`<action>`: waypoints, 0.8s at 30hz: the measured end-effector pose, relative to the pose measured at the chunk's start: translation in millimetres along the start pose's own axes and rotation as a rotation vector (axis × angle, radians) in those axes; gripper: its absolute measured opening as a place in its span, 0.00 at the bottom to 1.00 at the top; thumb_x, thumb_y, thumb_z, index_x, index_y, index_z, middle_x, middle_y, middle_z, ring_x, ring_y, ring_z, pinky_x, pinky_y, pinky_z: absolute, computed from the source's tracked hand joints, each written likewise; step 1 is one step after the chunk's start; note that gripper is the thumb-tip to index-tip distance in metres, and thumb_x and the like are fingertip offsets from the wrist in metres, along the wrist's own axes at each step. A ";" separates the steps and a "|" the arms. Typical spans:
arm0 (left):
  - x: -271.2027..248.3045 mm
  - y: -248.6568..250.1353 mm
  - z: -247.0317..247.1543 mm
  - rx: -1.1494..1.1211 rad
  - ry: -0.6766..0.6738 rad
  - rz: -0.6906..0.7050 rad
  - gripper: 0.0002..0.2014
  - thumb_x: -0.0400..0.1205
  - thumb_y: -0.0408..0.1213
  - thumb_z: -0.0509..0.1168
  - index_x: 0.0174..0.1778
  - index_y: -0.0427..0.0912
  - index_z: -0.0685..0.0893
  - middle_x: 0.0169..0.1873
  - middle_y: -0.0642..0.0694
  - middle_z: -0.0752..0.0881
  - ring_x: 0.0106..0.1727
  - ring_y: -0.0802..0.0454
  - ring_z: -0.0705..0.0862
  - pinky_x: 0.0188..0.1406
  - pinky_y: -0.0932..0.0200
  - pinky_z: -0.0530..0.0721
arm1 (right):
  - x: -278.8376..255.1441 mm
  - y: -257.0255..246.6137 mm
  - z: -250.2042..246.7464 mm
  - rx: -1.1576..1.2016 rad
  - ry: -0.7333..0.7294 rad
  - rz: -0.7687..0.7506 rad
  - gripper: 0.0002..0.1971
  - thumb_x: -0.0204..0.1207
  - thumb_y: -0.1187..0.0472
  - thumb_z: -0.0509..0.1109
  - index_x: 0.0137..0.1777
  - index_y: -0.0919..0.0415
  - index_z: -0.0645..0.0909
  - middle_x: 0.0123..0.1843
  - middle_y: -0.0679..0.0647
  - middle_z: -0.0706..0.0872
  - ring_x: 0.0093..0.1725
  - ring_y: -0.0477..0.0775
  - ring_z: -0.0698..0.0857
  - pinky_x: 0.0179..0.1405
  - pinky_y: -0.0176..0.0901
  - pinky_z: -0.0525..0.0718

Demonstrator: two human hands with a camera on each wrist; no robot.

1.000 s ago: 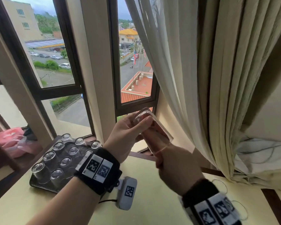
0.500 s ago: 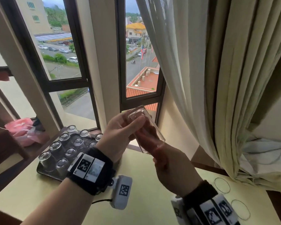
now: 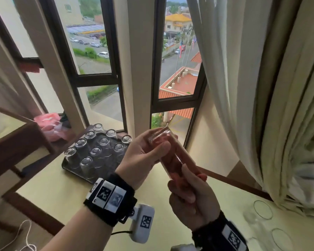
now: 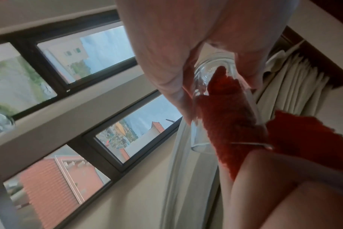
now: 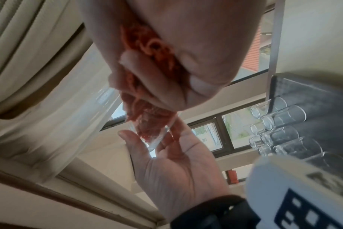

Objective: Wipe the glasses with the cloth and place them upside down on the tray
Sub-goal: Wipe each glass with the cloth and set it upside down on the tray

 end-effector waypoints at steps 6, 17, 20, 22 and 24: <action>-15.8 2.6 -37.2 0.237 0.142 0.063 0.45 0.66 0.60 0.87 0.74 0.41 0.82 0.60 0.38 0.94 0.62 0.38 0.93 0.63 0.44 0.93 | 12.4 8.1 -21.8 -0.394 0.328 -0.105 0.16 0.68 0.56 0.89 0.54 0.57 0.92 0.31 0.58 0.79 0.21 0.46 0.71 0.13 0.32 0.65; -3.8 -7.3 -172.2 0.633 0.483 -0.015 0.36 0.65 0.57 0.90 0.65 0.57 0.81 0.56 0.51 0.92 0.53 0.54 0.94 0.57 0.53 0.92 | 23.1 -7.0 -31.3 -1.656 0.742 -0.659 0.06 0.77 0.46 0.75 0.49 0.29 0.88 0.87 0.46 0.74 0.92 0.60 0.61 0.84 0.69 0.72; 2.2 -36.6 -200.7 0.763 0.513 -0.118 0.35 0.66 0.49 0.91 0.63 0.55 0.79 0.54 0.54 0.88 0.53 0.55 0.90 0.57 0.54 0.89 | 32.0 -0.3 -24.0 -1.805 0.520 -0.817 0.12 0.80 0.61 0.77 0.59 0.44 0.92 0.76 0.47 0.86 0.86 0.58 0.74 0.85 0.60 0.74; 9.0 -56.4 -219.9 0.826 0.529 -0.187 0.34 0.67 0.48 0.91 0.63 0.53 0.79 0.54 0.53 0.87 0.54 0.53 0.89 0.58 0.55 0.87 | 40.0 11.2 -25.4 -1.841 0.373 -0.783 0.12 0.85 0.61 0.77 0.65 0.49 0.92 0.67 0.43 0.91 0.73 0.52 0.87 0.71 0.55 0.87; 17.2 -75.7 -242.3 0.894 0.550 -0.252 0.34 0.67 0.47 0.91 0.63 0.52 0.80 0.54 0.51 0.88 0.55 0.50 0.89 0.62 0.52 0.88 | 50.0 25.2 -35.6 -1.861 0.270 -0.652 0.10 0.89 0.55 0.72 0.66 0.45 0.91 0.61 0.39 0.92 0.60 0.45 0.91 0.55 0.48 0.92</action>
Point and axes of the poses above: each hand's wrist, its own x-axis towards the middle knuckle, its own z-axis out of the palm, y = z × x, the point moved 5 cm from there along x, towards the middle knuckle
